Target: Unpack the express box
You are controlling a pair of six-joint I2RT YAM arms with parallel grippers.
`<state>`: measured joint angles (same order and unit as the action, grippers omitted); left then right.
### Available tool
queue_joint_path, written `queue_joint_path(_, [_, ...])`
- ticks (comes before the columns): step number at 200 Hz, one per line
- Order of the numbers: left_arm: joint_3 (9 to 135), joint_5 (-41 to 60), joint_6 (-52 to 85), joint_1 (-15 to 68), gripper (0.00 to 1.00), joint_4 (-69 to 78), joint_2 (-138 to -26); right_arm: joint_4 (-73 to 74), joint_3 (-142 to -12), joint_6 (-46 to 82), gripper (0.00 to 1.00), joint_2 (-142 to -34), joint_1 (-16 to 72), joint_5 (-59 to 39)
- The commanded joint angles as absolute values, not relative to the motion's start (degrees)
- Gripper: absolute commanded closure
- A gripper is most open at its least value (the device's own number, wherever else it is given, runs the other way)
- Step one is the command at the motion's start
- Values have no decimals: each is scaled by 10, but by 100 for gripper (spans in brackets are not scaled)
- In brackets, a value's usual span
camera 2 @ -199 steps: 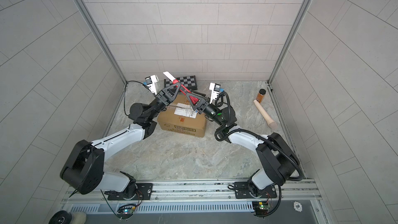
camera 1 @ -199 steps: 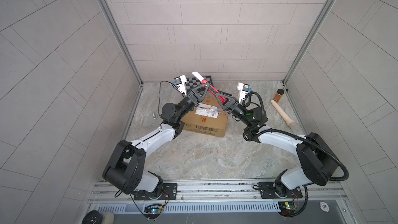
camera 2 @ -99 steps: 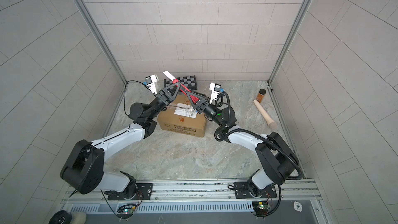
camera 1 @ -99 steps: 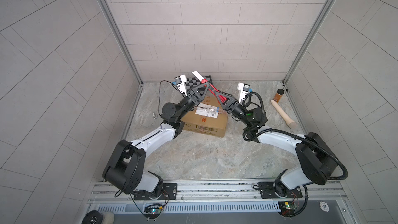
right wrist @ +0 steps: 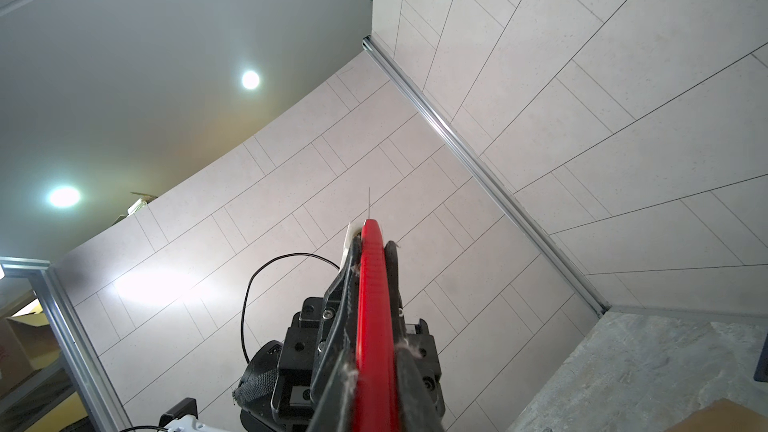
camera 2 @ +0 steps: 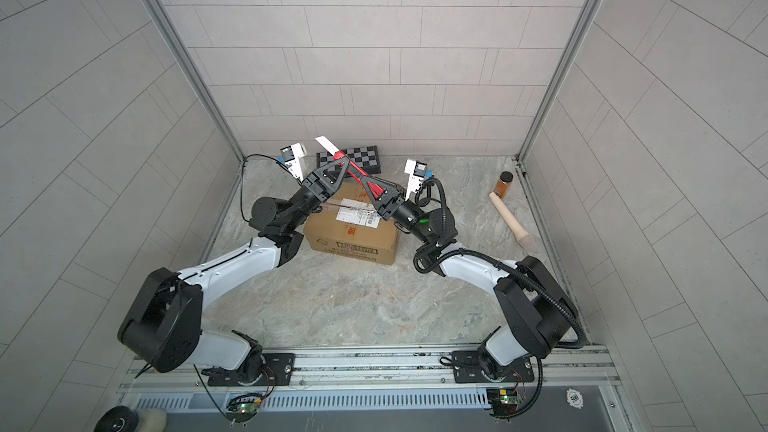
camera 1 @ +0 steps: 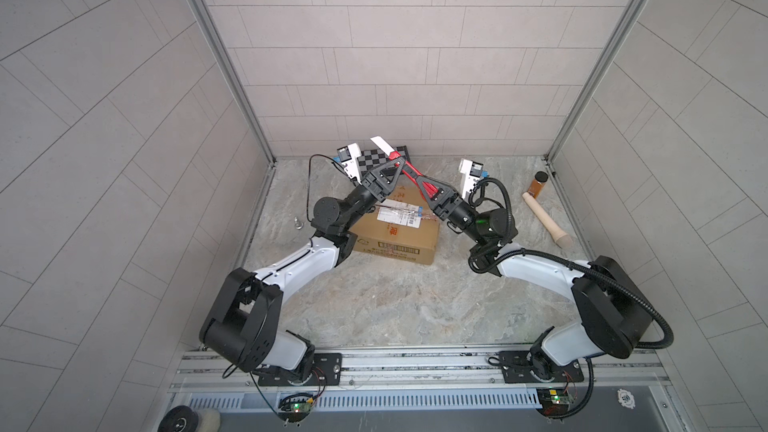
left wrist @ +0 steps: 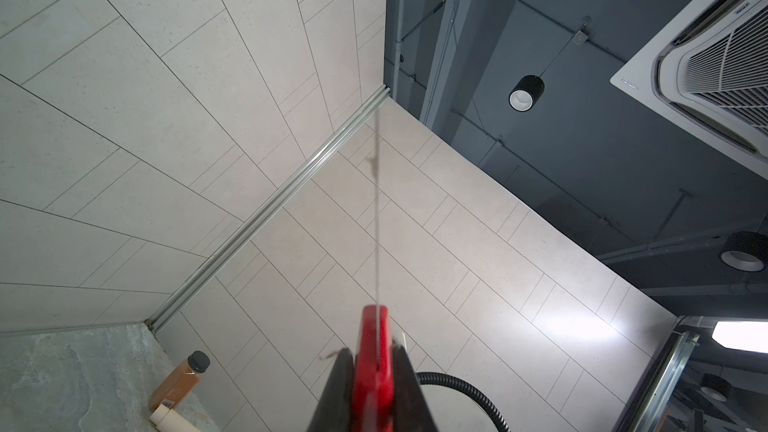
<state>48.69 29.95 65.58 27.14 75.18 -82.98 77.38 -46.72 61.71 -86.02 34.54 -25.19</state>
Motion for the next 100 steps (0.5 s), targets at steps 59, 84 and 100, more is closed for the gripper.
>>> queue_joint_path(59, [503, 333, 666, 265, 0, 755, -841, 736, -472, 604, 100, -827, 328, -233])
queue_joint_path(84, [484, 320, 659, 236, 0, 697, -827, 675, -462, 586, 100, -796, 296, -236])
queue_joint_path(100, [469, 305, 632, 219, 0, 616, -806, 594, -459, 549, 100, -761, 276, -236])
